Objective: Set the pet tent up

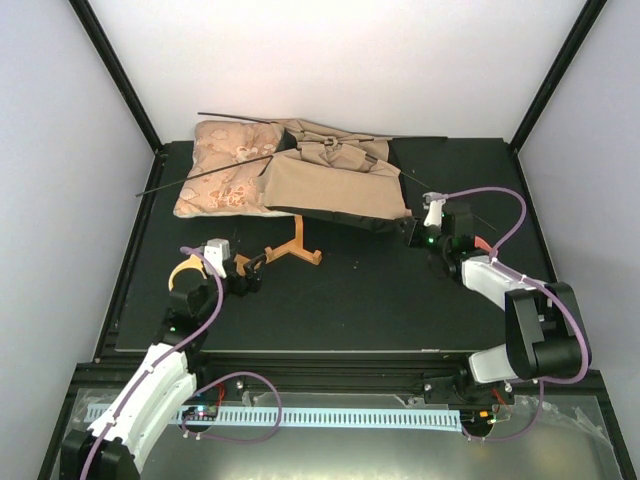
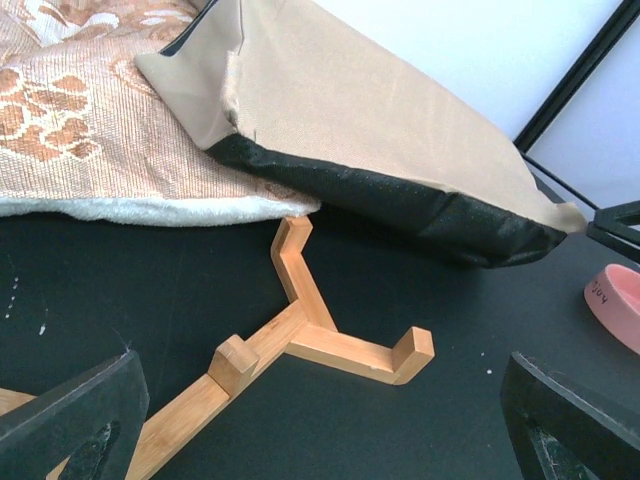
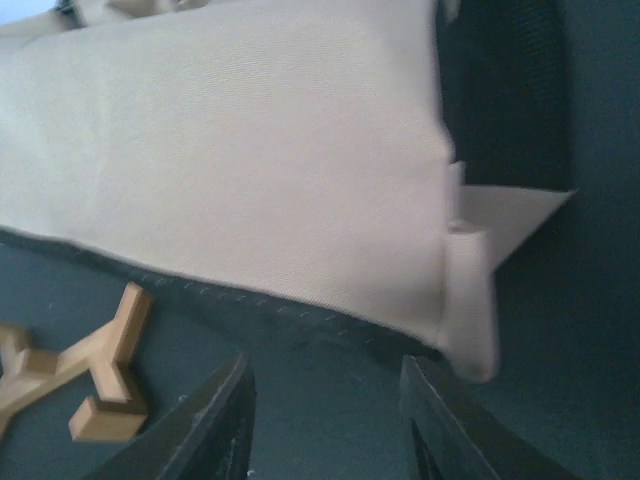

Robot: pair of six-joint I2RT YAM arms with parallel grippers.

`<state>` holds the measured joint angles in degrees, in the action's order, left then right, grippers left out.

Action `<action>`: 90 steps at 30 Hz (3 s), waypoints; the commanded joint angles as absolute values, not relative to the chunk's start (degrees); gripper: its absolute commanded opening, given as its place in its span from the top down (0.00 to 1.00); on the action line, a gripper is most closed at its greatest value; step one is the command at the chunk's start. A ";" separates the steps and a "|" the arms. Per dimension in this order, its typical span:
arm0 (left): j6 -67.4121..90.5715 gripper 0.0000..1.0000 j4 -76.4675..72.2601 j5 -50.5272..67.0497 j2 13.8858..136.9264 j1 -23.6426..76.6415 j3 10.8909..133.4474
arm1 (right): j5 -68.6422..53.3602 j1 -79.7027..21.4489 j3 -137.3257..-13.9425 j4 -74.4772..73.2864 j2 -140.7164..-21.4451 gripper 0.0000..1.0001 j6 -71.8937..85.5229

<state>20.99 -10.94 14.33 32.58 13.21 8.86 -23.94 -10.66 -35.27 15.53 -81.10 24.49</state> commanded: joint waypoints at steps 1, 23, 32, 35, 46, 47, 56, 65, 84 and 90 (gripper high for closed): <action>20.56 0.01 -11.43 13.77 31.31 13.54 8.70 | -12.09 -10.91 -39.41 8.23 -82.45 0.49 25.39; 20.83 0.01 -11.25 13.89 30.84 13.62 8.52 | -22.49 -12.03 -52.56 0.96 -84.99 0.99 21.95; 20.92 0.01 -11.91 15.02 30.80 13.71 8.35 | -18.92 -25.73 -59.03 -13.26 -70.08 0.96 15.19; 20.83 0.01 -11.80 15.10 30.98 13.79 8.43 | -20.46 -28.91 -52.73 -11.88 -67.19 0.87 18.65; 20.81 0.01 -11.61 14.50 30.85 13.89 8.35 | -23.77 -31.03 -34.24 -13.53 -55.85 0.39 24.79; 20.81 0.01 -11.50 14.23 30.92 13.89 8.39 | -22.68 -31.03 -35.10 -15.84 -54.35 0.36 24.01; 20.74 0.01 -10.98 13.23 32.65 13.89 9.09 | 6.38 -30.81 -44.69 -37.49 -53.98 0.14 27.19; 20.87 0.01 -11.39 13.96 34.50 13.89 9.57 | 8.82 -30.76 -33.89 -30.34 -54.47 0.25 34.14; 21.06 0.01 -0.72 11.49 29.17 17.76 11.54 | 2.59 -30.85 -30.76 -18.07 -64.34 0.68 26.00; 21.40 0.01 6.60 5.93 29.44 20.76 12.71 | -1.35 -31.01 -34.10 -17.69 -64.99 0.98 21.28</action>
